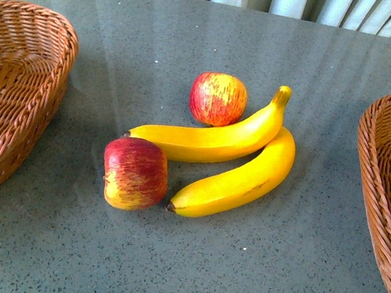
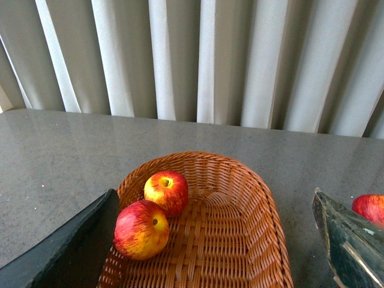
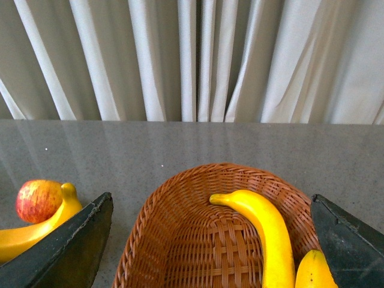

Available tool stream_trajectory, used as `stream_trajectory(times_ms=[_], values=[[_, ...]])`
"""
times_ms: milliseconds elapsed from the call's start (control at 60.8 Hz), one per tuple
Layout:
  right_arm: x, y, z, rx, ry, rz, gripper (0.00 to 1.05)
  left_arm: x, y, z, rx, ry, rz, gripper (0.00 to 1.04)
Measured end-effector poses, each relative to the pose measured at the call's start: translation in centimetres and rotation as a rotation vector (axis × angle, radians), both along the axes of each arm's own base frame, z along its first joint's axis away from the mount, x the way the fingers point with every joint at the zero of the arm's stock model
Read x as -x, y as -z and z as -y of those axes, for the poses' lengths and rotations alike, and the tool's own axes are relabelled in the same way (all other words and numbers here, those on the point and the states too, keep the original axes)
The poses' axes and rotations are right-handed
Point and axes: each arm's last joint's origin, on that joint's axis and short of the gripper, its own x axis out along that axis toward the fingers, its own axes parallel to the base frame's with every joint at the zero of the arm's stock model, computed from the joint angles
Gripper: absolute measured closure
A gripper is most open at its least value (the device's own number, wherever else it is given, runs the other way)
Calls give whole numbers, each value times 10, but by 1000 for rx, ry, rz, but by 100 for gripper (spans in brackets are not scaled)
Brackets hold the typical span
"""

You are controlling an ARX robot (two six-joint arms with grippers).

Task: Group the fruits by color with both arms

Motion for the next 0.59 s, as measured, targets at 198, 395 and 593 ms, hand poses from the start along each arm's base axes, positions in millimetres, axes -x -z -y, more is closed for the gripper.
stream_trajectory(times_ms=[198, 395, 593], values=[[0, 0, 0, 0, 0, 0, 9, 0, 0, 0, 0, 0, 0, 9], [0, 0, 0, 0, 0, 0, 9, 0, 0, 0, 0, 0, 0, 9], [0, 0, 0, 0, 0, 0, 9, 0, 0, 0, 0, 0, 0, 9]])
